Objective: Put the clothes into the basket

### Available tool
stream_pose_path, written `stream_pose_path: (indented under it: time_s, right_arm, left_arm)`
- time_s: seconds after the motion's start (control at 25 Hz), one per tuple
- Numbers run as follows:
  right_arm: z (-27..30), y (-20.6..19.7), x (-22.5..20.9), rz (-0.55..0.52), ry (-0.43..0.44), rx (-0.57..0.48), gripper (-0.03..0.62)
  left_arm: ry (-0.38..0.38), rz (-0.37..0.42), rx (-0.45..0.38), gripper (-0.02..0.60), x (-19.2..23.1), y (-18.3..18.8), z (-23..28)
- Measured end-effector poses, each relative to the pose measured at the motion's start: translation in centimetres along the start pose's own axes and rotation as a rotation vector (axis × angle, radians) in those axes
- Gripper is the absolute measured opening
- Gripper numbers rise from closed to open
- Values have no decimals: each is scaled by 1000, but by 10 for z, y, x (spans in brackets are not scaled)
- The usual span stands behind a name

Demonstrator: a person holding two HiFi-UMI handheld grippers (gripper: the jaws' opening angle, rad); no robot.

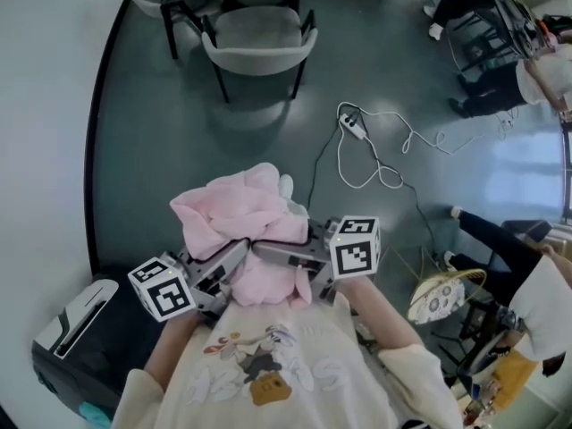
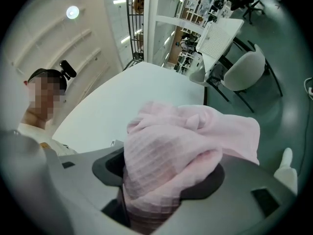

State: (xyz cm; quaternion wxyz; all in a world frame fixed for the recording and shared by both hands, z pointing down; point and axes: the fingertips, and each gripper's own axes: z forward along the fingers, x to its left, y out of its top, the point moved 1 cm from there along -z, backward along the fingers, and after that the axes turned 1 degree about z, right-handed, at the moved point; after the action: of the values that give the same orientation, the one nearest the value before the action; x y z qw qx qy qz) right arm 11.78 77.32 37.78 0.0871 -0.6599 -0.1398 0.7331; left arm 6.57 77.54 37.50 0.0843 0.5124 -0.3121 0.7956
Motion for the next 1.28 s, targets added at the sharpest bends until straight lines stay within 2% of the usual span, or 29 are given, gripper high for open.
stream_pose_path:
  time_s: [0.32,0.48,0.8,1.28]
  right_arm:
    - [-13,99,-26,-17,62,22,275]
    - [-36,133,-39,1,65,2,275]
    - [-77,168,-58,42,91,-32,275]
    - [-78,200,-77,69,80,-59,275]
  left_arm:
    - [44,38,-46,310,-1,72,71]
    - [66,63,-42,310,-9,88,110]
    - [93,71,2,310,-21,97,166]
    - [90,61,34,310,-10,122,193]
